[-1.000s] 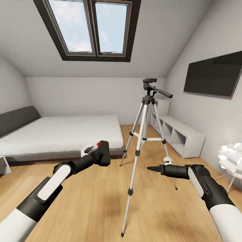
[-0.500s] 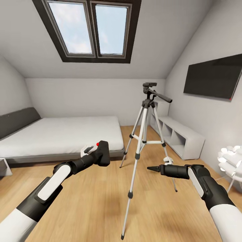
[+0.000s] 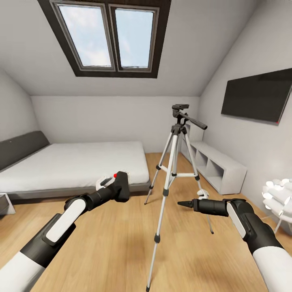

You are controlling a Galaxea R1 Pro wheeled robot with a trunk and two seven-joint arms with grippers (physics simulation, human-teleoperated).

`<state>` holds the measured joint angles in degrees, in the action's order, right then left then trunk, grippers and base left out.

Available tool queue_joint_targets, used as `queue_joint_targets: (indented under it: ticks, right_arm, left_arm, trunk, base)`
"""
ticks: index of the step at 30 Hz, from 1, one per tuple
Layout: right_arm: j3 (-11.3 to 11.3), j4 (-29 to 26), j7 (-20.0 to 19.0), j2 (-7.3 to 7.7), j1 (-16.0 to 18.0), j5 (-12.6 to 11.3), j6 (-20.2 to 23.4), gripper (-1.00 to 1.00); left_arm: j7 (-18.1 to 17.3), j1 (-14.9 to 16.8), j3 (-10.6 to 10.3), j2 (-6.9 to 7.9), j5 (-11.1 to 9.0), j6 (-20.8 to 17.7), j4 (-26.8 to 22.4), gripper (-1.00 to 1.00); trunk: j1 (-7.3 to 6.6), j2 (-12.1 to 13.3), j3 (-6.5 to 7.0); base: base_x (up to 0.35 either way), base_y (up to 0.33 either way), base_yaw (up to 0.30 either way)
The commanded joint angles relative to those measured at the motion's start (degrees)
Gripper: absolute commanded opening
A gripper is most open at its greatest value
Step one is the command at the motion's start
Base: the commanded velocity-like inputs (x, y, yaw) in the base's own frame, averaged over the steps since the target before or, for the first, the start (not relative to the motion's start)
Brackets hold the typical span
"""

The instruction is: Attach the digital camera to the camera tripod in the bedroom.

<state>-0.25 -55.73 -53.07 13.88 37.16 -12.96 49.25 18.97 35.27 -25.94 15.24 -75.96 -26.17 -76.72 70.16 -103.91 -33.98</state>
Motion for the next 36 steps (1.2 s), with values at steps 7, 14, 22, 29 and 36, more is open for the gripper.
queue_joint_targets:
  ticks: [7, 14, 22, 29, 36]
  right_arm:
    - [0.02, 0.01, 0.15, 0.01, 0.04, 0.04, 0.23, 1.00]
    - [0.06, 0.01, 1.23, 0.01, 0.04, -0.02, 0.23, 1.00]
    - [0.07, 0.01, 1.50, 0.01, 0.03, -0.05, 0.28, 1.00]
    - [0.00, 0.01, 1.49, 0.01, 0.06, 0.01, 0.26, 1.00]
    - [-0.02, 0.01, 1.75, -0.03, 0.02, 0.02, 0.23, 1.00]
  left_arm:
    - [16.10, 0.06, -0.08, -0.10, 0.72, 1.02, -0.02, -1.00]
    - [18.44, 0.06, -0.15, -0.15, 0.75, 2.96, -0.01, -1.00]
    - [18.57, 0.06, -0.16, -0.12, 0.80, 3.30, 0.00, -1.00]
    - [18.51, 0.06, -0.16, -0.12, 0.81, 3.31, 0.00, -1.00]
    - [18.47, 0.06, -0.16, -0.12, 0.81, 3.32, -0.07, -1.00]
  trunk:
    - [-1.55, 2.79, 1.20]
    - [-3.09, 5.59, 2.45]
    - [-4.84, 8.80, 3.89]
    - [-6.38, 11.61, 5.15]
    - [-7.92, 14.42, 6.40]
  base:
    - [0.000, 0.000, 0.000]
    - [0.000, 0.000, 0.000]
    - [0.000, 0.000, 0.000]
    - [0.000, 0.000, 0.000]
    - [0.000, 0.000, 0.000]
